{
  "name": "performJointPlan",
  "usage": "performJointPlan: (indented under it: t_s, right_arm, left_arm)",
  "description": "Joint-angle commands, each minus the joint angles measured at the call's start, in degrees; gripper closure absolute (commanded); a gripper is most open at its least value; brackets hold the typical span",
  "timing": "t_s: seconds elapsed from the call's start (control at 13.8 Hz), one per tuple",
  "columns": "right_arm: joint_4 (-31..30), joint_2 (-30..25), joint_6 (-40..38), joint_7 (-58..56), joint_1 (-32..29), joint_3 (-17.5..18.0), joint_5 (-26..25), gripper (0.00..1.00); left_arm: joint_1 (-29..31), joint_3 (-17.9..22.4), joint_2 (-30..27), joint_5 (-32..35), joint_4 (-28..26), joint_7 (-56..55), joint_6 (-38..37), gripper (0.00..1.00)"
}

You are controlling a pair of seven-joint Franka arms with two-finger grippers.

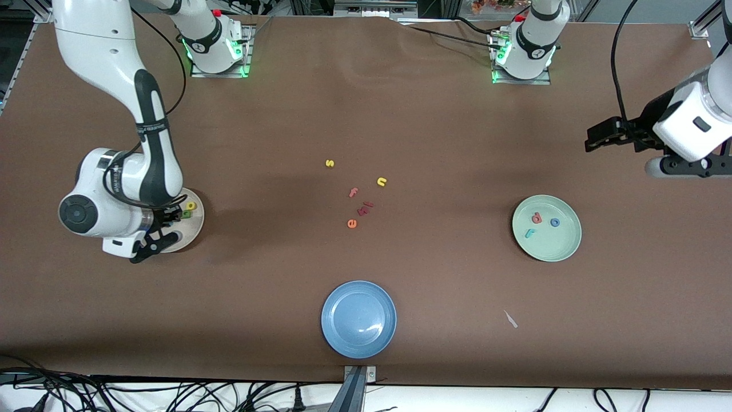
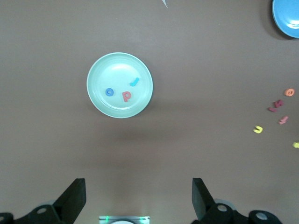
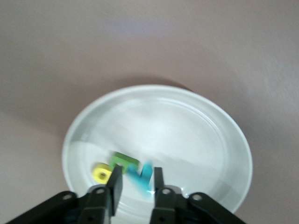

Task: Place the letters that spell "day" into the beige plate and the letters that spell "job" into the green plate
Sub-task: 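Place the teal y on the white plate while the left gripper returns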

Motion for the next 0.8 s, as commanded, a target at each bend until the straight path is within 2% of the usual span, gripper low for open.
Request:
performJointPlan:
  t_s: [0.0, 0.07, 0.29, 0.73]
  right_arm:
    - [1.1, -0.2, -1.1, -0.8, 0.6, 1.0, 1.1, 0.0]
    - [2.9, -0.3, -2.3, -0.8, 1.4, 1.0, 1.1, 0.0]
    - [7.0, -0.4, -7.2, -0.2, 3.9, 1.0, 1.1, 0.0]
    - [14.2, -0.4, -16.6, 5.3, 7.8, 0.9, 0.8, 0.0]
  left_arm:
    - [-4.8, 5.3, -10.9, -1.1, -14.9, 3.1, 8.0, 0.0]
    - [-4.8, 5.3, -12.4, -1.1, -16.4, 3.3, 9.0, 0.0]
    - [-4.5, 5.0, -10.7, -0.8, -13.7, 2.8, 7.6, 0.0]
    - [-4.4, 4.9, -10.2, -0.7, -12.9, 2.6, 6.6, 0.0]
